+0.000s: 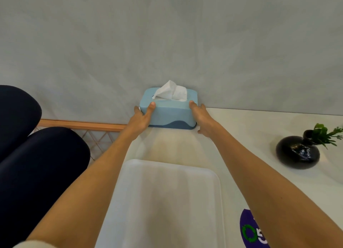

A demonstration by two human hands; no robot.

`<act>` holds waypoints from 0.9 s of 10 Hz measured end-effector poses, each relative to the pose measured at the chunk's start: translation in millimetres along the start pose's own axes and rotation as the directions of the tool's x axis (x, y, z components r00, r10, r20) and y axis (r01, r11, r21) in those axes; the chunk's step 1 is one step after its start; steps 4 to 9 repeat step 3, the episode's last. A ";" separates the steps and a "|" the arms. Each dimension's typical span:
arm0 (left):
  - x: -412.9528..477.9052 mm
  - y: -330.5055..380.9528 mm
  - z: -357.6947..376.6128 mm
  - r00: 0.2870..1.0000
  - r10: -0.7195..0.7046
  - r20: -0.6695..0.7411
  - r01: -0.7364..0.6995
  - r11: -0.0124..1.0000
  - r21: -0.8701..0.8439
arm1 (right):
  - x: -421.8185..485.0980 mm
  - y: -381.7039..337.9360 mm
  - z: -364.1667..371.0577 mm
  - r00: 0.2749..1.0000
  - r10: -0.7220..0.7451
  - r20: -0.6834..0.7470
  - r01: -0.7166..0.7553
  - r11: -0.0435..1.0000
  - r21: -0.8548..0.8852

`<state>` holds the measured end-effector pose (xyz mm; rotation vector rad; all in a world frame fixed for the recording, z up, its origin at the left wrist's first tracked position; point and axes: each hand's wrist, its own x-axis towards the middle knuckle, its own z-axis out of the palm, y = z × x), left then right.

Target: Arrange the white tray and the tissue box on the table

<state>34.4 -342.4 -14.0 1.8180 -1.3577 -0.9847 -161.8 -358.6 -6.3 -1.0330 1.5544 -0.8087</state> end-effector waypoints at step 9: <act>-51.9 3.1 -0.8 0.984 0.140 -0.107 -0.131 0.987 0.088 | -67.1 12.5 -25.7 0.998 0.023 -0.064 -0.039 0.966 -0.257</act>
